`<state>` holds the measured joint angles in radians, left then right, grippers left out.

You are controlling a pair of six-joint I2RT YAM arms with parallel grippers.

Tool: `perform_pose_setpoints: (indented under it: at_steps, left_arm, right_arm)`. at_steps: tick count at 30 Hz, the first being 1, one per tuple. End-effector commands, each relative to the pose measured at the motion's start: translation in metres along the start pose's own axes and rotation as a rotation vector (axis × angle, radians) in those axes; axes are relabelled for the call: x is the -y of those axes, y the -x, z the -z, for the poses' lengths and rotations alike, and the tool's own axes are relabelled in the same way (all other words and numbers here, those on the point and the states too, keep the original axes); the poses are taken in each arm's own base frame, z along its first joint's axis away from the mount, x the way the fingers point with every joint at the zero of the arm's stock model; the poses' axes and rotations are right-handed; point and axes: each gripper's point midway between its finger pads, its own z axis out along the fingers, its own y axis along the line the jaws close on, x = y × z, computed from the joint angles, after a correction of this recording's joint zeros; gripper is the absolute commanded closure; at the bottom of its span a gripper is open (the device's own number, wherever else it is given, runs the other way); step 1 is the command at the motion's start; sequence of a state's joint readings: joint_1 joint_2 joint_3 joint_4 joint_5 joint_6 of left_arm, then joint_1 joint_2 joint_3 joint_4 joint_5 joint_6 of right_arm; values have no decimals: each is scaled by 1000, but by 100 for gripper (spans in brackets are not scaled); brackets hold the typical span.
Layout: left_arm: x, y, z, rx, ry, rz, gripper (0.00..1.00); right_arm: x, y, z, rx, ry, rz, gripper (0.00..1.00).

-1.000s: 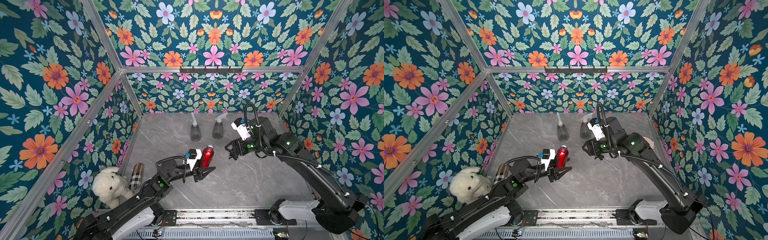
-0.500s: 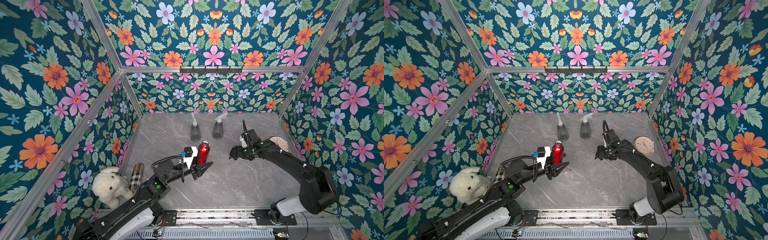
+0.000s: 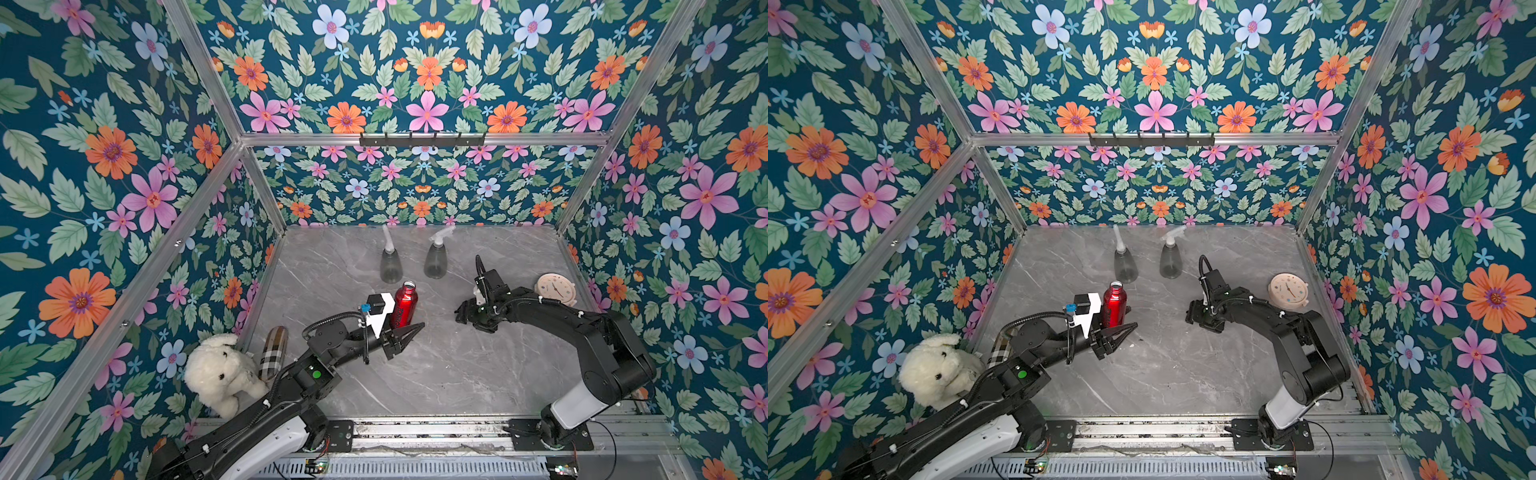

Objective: Attach spray nozzles to spray bottles
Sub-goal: Pick up the spray nozzle from the center of the board.

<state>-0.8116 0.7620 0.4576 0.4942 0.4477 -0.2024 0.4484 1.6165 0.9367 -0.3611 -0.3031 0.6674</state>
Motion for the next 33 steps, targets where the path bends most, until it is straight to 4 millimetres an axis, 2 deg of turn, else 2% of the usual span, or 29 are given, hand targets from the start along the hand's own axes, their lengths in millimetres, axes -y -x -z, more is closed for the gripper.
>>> perform_pose_setpoints:
  at_steps: [1, 3, 8, 10, 14, 16, 19, 25, 27, 29, 33]
  left_arm:
    - [2, 5, 0, 21, -8, -21, 100]
    - [2, 5, 1, 22, -7, -23, 100]
    - [1, 4, 3, 24, 2, -24, 100]
    - [0, 3, 3, 26, 5, -25, 100]
    - [0, 3, 5, 29, 8, -28, 100]
    - [0, 4, 5, 33, 10, -30, 100]
    - [1, 3, 6, 32, 6, -30, 100]
    - [2, 2, 6, 35, 0, -29, 100]
    - [3, 2, 6, 34, -4, -29, 100]
    - [2, 1, 7, 35, -1, -29, 100]
    - [2, 1, 7, 36, -3, -28, 100]
  right_arm:
    - [-46, -7, 5, -66, 197, -34, 32]
    - [-44, -3, 12, -48, 159, -16, 32]
    - [-15, 16, 26, 10, -89, 72, 41]
    - [-17, 15, 21, -12, -66, 35, 42]
    - [-25, -2, -7, -90, -19, -36, 39]
    - [-21, -9, -17, -109, -29, -64, 37]
    - [-7, -11, -21, -100, -80, -81, 36]
    - [34, 15, -9, -24, -251, -55, 35]
    - [37, 25, -4, -2, -254, -41, 35]
    - [32, 31, -1, -2, -251, -7, 34]
    - [28, 40, -2, -25, -277, 18, 32]
